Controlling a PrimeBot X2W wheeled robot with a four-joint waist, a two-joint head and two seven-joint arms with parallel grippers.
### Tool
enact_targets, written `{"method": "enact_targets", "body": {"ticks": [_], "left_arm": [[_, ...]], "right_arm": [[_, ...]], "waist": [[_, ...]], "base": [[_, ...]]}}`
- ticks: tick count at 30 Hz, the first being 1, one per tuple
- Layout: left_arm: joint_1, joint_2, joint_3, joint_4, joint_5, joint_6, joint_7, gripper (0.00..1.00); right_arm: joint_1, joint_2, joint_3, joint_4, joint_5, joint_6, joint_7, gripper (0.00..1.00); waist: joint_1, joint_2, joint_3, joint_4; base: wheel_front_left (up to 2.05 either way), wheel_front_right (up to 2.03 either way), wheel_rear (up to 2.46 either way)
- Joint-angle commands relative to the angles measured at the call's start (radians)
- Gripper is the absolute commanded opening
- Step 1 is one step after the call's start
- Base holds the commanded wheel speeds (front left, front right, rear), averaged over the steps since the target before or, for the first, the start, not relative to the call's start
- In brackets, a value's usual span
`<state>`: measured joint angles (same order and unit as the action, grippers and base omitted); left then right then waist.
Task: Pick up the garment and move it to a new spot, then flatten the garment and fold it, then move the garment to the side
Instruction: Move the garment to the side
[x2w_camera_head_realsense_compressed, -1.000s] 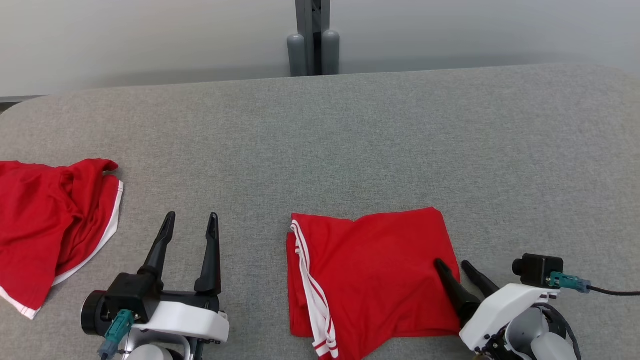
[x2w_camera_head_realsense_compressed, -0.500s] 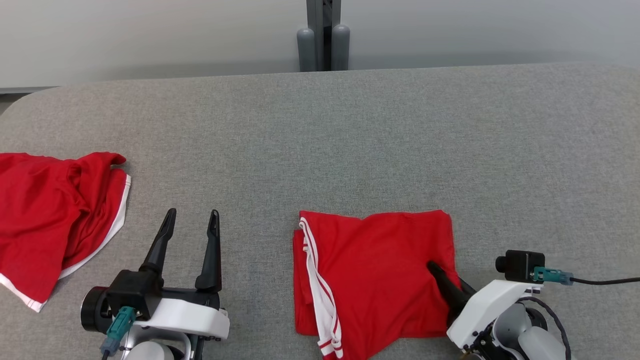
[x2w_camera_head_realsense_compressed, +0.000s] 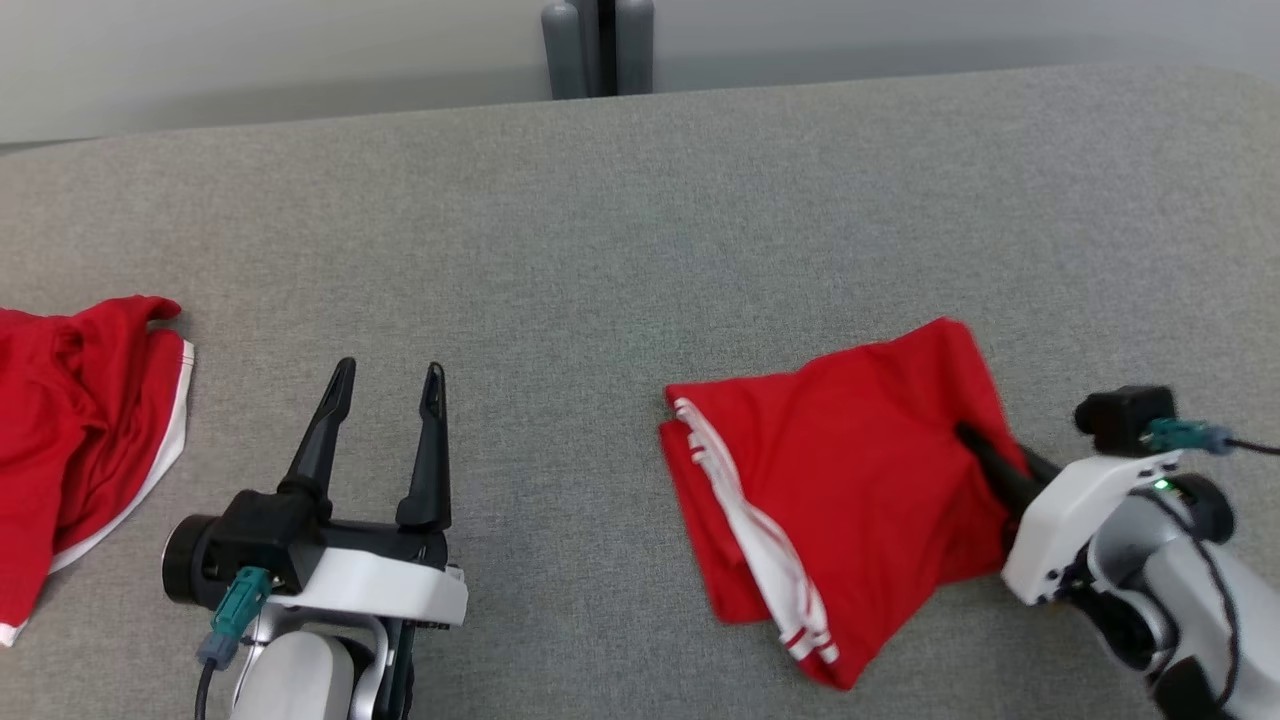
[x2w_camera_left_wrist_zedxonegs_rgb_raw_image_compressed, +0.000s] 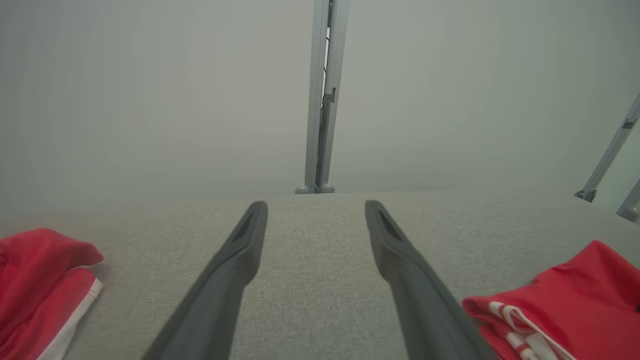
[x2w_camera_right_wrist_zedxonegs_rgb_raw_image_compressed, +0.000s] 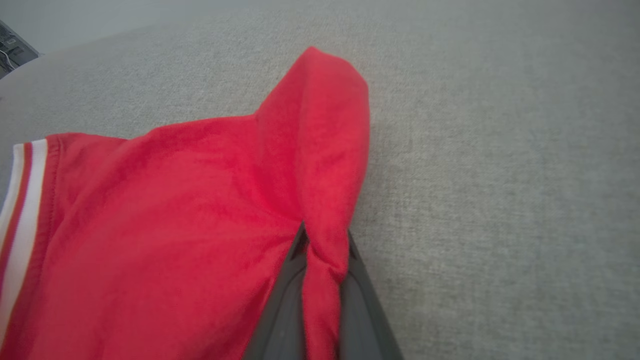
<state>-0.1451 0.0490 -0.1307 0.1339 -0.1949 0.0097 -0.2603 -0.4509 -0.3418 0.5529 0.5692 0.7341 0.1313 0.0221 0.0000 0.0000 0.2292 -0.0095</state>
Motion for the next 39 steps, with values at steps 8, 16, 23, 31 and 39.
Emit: {"method": "enact_targets", "body": {"ticks": [8, 16, 23, 31, 39], "left_arm": [[-0.119, 0.004, -0.048, -0.031, -0.025, 0.006, -0.004, 1.00], [-0.205, 0.003, -0.080, -0.061, -0.022, 0.004, -0.004, 1.00], [-0.243, 0.003, -0.097, -0.073, -0.033, 0.004, -0.004, 1.00], [-0.251, 0.003, -0.100, -0.065, -0.036, 0.001, -0.004, 1.00], [-0.244, 0.003, -0.102, -0.059, -0.032, 0.003, -0.004, 1.00]], "right_arm": [[-0.104, -0.242, -0.058, 0.017, -0.016, -0.001, -0.011, 0.00], [-0.151, -0.411, -0.192, 0.106, -0.089, -0.001, -0.060, 0.00], [-0.220, -0.454, -0.372, 0.253, -0.316, -0.001, -0.108, 0.00], [-0.261, -0.447, -0.575, 0.340, -0.634, -0.001, -0.106, 0.00], [-0.236, -0.362, -0.749, 0.287, -0.841, -0.001, -0.078, 0.49]], "waist": [[0.0000, 0.0000, 0.157, -0.004], [0.0000, 0.0000, 0.288, 0.015], [0.0000, 0.0000, 0.350, 0.034], [0.0000, 0.0000, 0.369, 0.052], [0.0000, 0.0000, 0.370, 0.058]], "base": [[0.00, 0.00, 0.00], [0.00, 0.00, 0.00], [0.00, 0.00, 0.00], [0.00, 0.00, 0.00], [0.00, 0.00, 0.00]]}}
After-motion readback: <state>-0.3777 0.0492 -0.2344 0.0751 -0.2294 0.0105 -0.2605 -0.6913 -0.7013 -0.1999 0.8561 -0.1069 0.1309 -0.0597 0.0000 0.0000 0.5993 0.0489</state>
